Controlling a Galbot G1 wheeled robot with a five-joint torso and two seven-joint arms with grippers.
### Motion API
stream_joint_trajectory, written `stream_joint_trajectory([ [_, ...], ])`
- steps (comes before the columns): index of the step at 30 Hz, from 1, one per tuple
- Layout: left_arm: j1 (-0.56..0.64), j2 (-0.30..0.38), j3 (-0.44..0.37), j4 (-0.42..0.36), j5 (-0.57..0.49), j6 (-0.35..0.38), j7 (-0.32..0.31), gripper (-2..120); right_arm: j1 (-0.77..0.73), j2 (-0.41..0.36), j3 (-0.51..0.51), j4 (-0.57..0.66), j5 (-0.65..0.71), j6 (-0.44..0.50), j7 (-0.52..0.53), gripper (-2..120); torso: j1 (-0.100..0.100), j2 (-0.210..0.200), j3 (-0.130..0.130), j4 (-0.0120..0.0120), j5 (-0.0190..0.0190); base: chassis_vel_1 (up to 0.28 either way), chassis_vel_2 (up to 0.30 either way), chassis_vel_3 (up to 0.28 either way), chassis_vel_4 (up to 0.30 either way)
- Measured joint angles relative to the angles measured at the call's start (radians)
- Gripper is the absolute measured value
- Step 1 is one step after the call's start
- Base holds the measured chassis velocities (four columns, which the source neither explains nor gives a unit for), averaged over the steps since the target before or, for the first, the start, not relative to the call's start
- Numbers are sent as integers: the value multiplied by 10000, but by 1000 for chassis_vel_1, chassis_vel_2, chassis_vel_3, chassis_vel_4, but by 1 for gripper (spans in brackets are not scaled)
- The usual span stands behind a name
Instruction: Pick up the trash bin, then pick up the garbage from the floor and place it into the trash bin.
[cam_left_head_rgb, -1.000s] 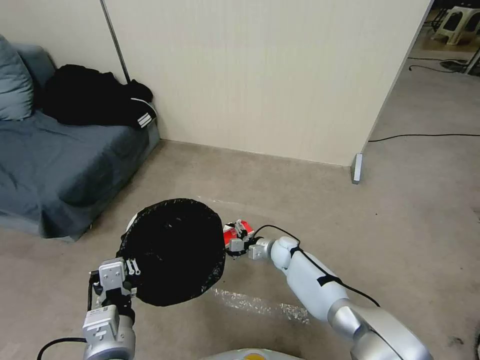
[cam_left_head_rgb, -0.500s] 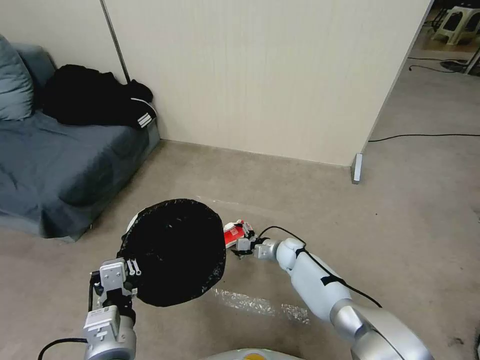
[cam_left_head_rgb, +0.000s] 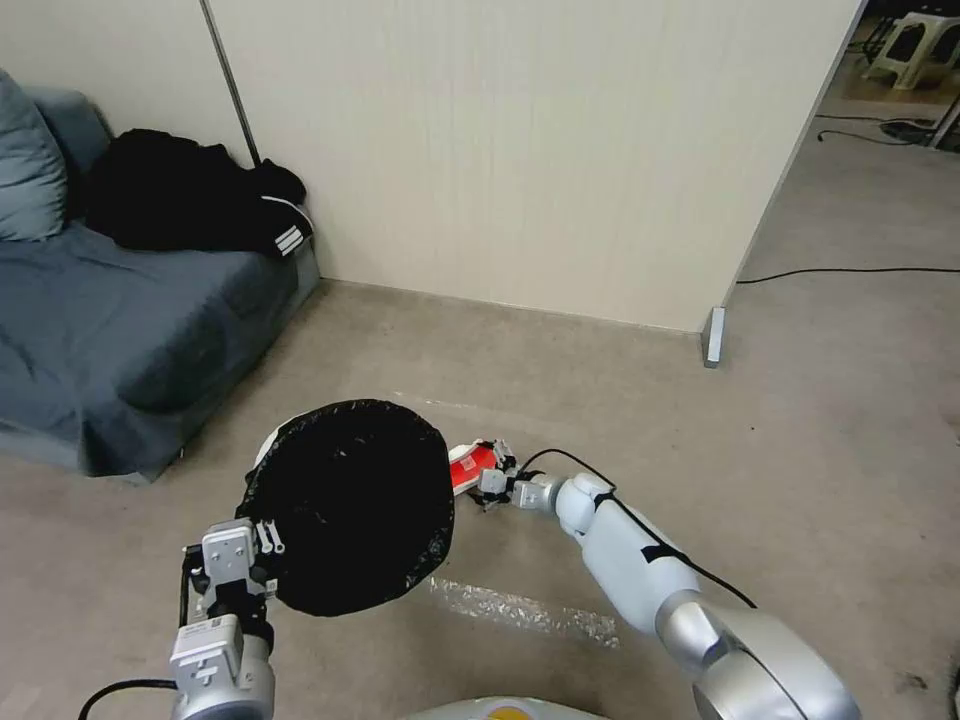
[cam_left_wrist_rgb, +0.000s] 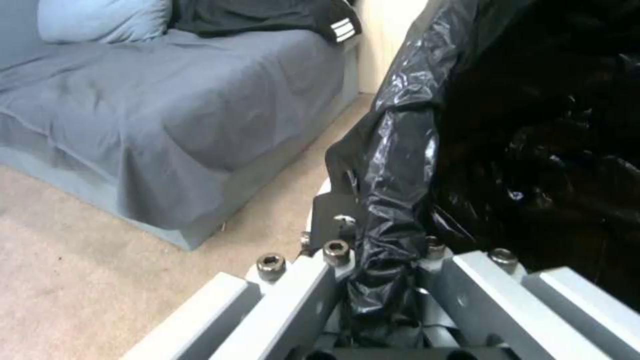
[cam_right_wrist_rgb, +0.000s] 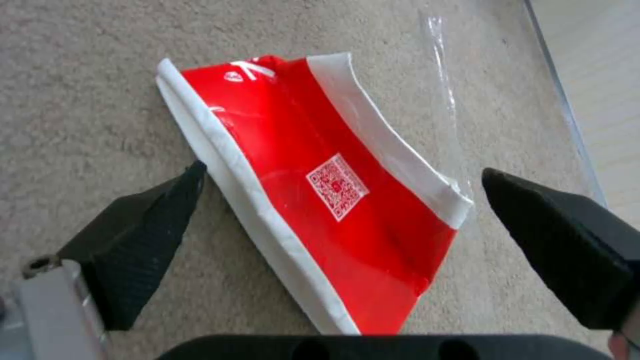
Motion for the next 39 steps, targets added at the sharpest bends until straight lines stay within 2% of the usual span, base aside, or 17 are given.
stream_joint_trajectory([
  [25, 32, -43, 68, -20, 91, -70, -75, 1, 87, 153, 42, -390, 320, -629, 30, 100, 0, 0, 0, 0, 0, 0, 0, 0, 0],
  [39, 68, -86, 385, 48, 382, -109, -79, 1, 179, 228, 240, -625, 281, -897, 500, 100, 0, 0, 0, -1, 0, 0, 0, 0, 0],
])
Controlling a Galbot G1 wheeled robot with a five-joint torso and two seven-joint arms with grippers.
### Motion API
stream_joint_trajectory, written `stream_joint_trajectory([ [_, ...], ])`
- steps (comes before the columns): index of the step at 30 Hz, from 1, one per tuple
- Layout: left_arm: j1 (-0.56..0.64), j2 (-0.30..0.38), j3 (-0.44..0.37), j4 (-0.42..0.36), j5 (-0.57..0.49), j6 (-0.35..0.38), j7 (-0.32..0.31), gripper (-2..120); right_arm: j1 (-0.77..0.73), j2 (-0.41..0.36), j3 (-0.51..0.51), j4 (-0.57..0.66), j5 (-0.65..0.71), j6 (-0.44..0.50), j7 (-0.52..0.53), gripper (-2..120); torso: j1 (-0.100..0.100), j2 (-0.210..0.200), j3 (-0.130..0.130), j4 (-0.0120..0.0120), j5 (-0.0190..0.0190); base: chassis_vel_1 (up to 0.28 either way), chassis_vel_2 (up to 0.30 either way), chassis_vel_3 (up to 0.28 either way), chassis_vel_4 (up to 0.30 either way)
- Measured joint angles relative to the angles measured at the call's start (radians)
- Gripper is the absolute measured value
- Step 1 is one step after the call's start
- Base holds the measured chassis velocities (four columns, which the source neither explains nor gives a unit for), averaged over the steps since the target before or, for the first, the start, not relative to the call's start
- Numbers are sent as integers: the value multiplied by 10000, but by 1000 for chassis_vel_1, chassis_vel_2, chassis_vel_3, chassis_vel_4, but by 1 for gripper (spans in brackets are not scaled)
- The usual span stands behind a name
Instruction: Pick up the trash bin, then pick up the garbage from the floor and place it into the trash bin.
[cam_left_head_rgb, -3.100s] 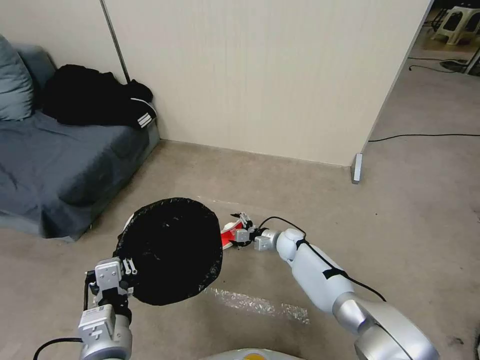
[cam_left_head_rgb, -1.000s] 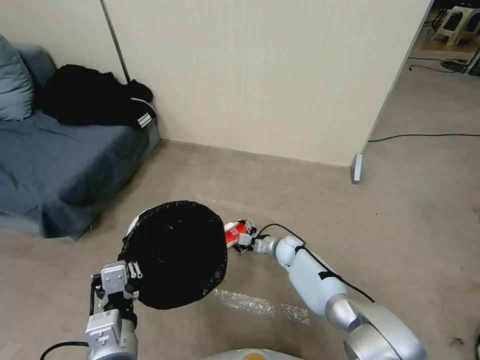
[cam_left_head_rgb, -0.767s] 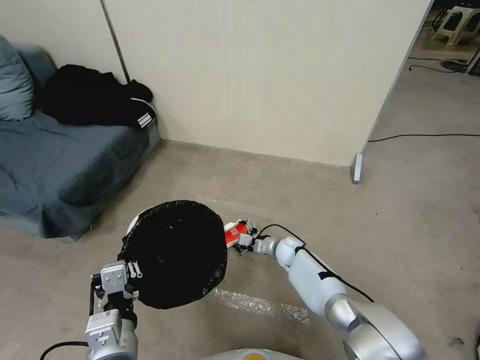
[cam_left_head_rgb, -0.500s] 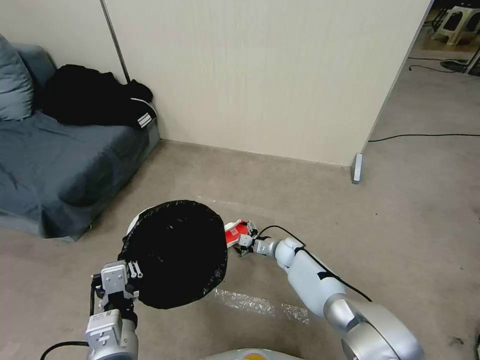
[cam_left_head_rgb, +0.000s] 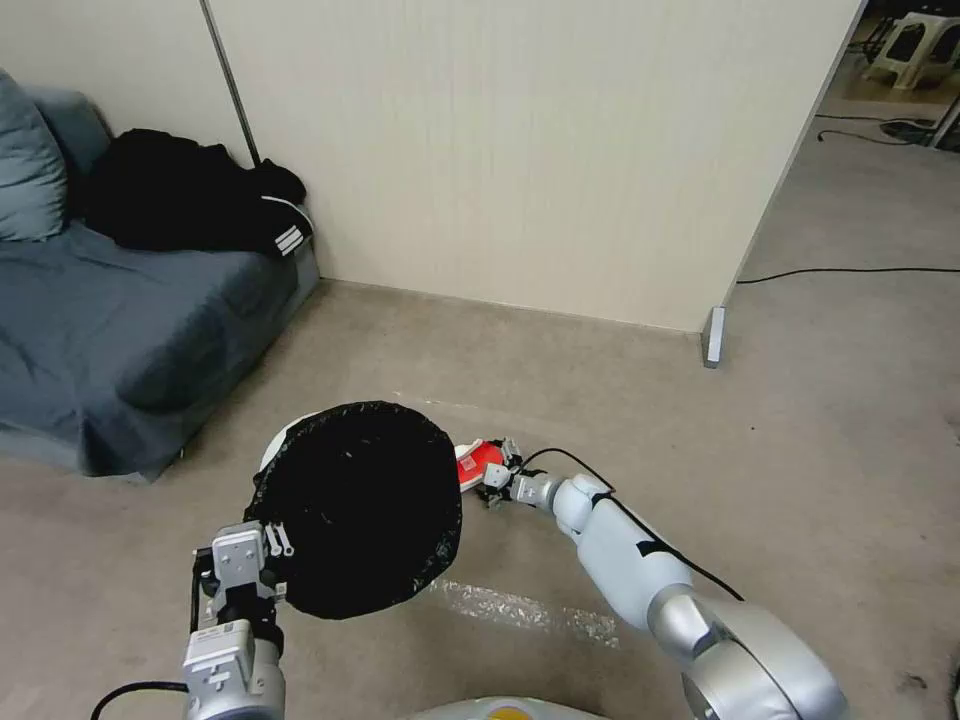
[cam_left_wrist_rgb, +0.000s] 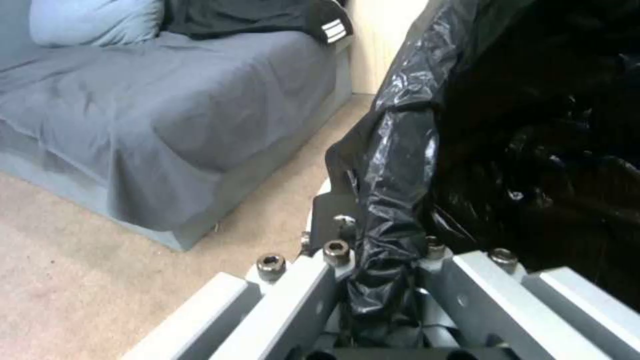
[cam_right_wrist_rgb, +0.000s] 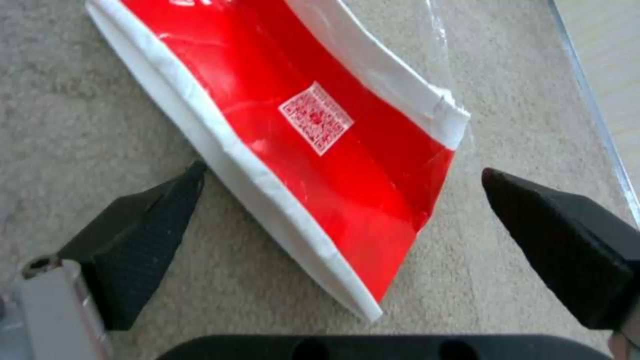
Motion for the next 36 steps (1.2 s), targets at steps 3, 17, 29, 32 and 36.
stream_joint_trajectory([
  [3, 23, -1, 24, 13, 27, -14, -3, 1, 19, 49, 15, -43, -10, -57, 50, 100, 0, 0, 0, 0, 0, 0, 0, 0, 0],
  [17, 58, -76, 193, 52, 210, -61, -10, 1, 72, 245, 130, -230, -19, -249, 179, 96, 0, 0, 0, 0, 0, 0, 0, 0, 0],
  [29, 114, -87, 193, 52, 211, -149, -25, 1, 93, 274, 104, -398, 17, -298, 129, 58, 0, 0, 0, 0, 0, 0, 0, 0, 0],
  [32, 125, -88, 211, 52, 212, -167, -29, 1, 100, 309, 104, -485, 23, -320, 127, 46, 0, 0, 0, 0, 0, 0, 0, 0, 0],
  [36, 127, -87, 213, 52, 212, -179, -29, 1, 117, 339, 116, -561, 69, -366, 118, 30, 0, 0, 0, 1, 0, 0, 0, 0, 0],
])
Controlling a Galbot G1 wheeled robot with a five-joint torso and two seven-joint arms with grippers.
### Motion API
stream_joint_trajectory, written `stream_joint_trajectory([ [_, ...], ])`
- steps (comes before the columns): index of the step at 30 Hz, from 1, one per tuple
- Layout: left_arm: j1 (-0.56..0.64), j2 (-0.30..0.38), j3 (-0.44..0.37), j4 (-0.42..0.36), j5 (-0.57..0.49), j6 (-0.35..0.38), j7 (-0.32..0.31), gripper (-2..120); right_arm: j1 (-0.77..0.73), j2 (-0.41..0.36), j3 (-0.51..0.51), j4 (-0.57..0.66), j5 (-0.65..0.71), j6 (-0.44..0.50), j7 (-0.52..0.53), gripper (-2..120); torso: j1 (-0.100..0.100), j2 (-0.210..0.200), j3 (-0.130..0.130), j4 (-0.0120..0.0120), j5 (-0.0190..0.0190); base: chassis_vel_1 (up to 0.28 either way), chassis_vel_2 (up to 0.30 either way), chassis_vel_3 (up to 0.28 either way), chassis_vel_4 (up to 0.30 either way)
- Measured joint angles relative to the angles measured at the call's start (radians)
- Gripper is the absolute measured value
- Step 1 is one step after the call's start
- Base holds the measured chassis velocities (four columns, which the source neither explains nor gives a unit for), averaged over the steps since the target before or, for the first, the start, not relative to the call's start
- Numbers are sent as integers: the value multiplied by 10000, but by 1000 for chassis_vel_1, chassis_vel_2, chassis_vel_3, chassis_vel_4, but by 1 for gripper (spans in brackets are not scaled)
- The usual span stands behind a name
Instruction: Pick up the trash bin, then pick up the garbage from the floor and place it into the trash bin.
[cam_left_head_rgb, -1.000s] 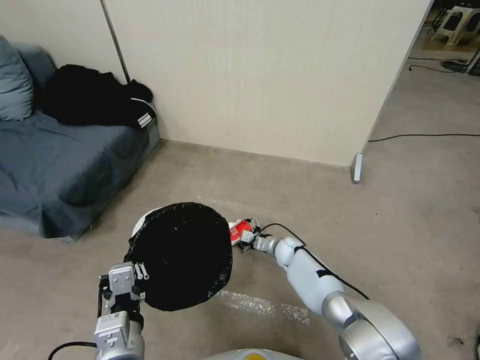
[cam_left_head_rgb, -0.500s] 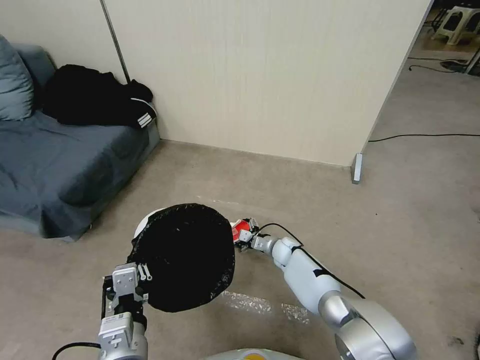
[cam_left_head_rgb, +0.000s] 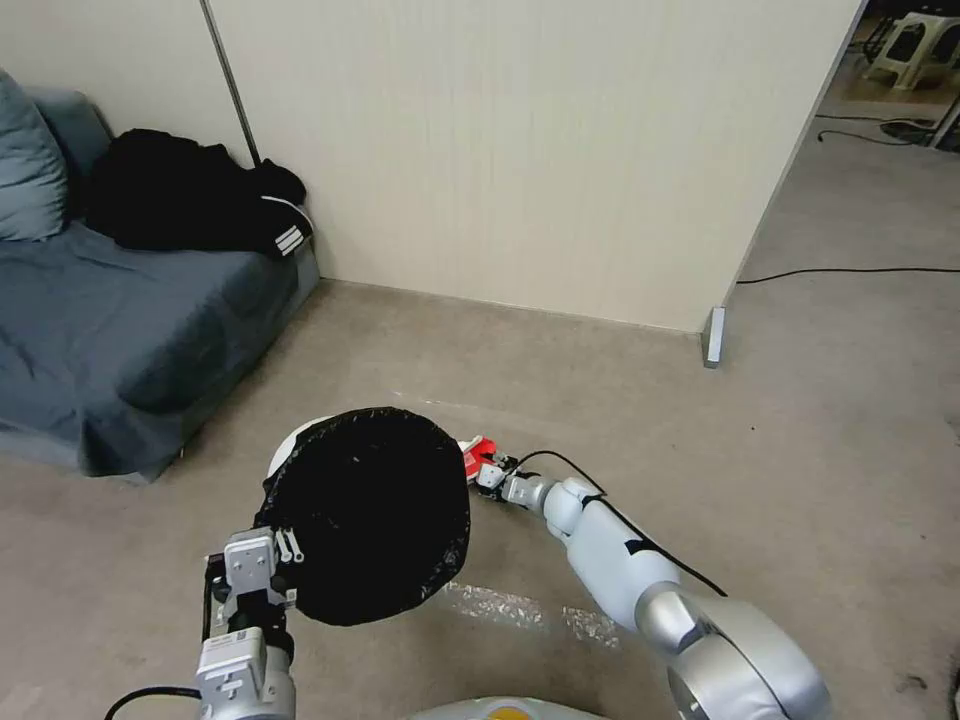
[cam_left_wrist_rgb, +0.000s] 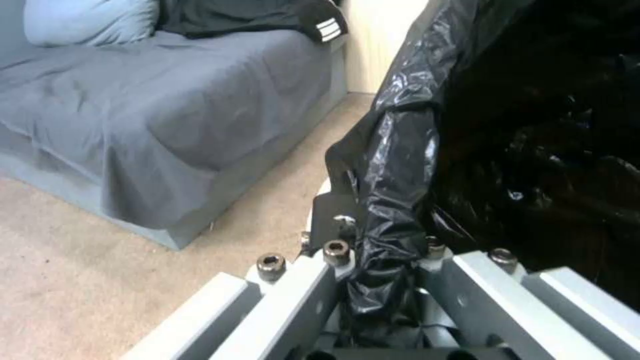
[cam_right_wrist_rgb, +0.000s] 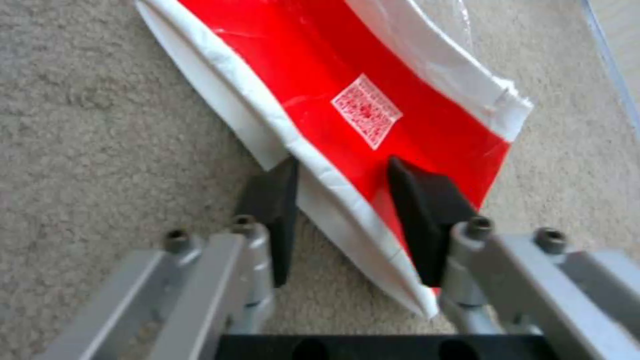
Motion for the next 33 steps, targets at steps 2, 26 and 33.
stream_joint_trajectory([
  [2, 0, 1, 0, 0, 0, -4, 0, 1, 3, 0, 2, -6, 22, -12, -13, 25, 0, 0, 0, -1, 0, 0, 0, 0, 0],
  [26, -109, 50, -88, 85, -156, -3, 5, 1, -187, -166, 309, 566, 400, 22, 149, 0, 0, 0, -1, 0, 0, 0, 0, 0, 0],
  [33, -423, 245, -351, 338, -527, 141, 12, 1, -703, -452, 1050, 1708, 1009, 632, 475, 0, 0, 0, 0, -1, 0, 0, 0, 0, 0],
])
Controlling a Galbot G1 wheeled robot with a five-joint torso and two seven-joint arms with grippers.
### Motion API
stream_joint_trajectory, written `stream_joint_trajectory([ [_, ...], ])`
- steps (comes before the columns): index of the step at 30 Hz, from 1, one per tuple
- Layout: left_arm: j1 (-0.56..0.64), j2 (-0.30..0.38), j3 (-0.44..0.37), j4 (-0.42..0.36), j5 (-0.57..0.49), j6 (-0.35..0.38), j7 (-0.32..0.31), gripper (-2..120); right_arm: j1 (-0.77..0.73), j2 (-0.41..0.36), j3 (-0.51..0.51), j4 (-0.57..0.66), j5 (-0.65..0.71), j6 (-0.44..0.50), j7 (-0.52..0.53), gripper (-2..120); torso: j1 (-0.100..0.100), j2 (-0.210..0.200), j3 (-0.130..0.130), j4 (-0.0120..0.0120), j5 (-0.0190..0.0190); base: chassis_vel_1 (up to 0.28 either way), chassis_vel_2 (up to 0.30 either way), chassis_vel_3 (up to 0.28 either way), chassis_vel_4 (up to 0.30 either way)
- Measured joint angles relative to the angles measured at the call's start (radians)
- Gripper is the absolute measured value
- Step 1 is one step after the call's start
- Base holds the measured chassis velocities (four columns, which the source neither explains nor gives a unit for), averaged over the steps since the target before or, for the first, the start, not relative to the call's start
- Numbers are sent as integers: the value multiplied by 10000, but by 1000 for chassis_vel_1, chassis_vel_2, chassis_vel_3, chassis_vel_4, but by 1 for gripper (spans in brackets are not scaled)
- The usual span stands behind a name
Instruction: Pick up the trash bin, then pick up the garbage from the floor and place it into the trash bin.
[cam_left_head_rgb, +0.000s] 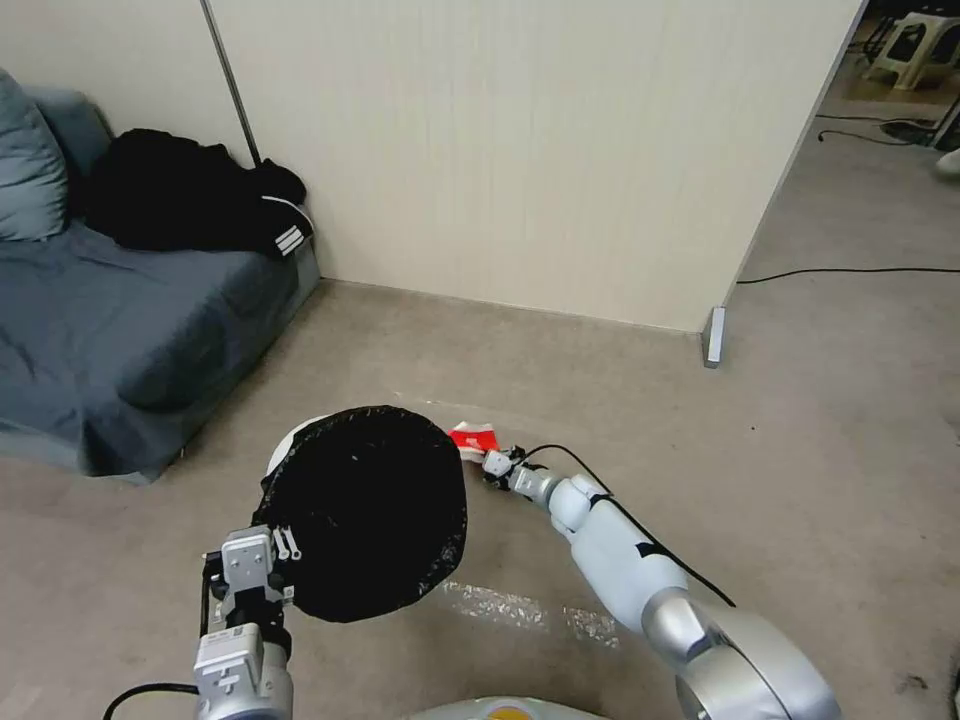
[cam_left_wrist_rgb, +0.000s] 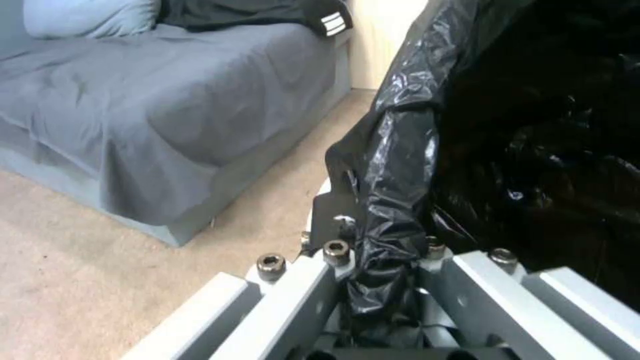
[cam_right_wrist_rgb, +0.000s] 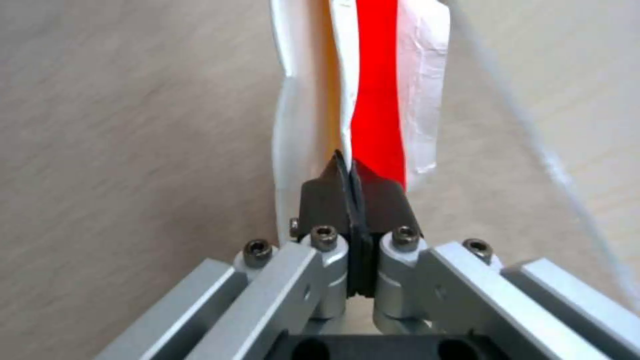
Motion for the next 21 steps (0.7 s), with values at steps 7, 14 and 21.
stream_joint_trajectory([
  [7, -323, 169, -115, 183, -218, 203, 23, 1, -1191, -762, 262, 2897, 1642, 150, 97, 0, 0, 0, 1, -1, 1, 0, 0, 0, 0],
  [14, -591, 262, -78, 341, -271, 340, 44, 1, -2496, -1546, 412, 6554, 3086, -245, 10, 0, 0, 0, 0, 0, 1, 0, 0, 0, 0],
  [21, -823, 343, -18, 599, -399, 404, 54, 1, -3738, -2491, 395, 10336, 6073, -288, -849, 0, 1, 0, 0, 0, 1, 0, 0, 0, 0],
])
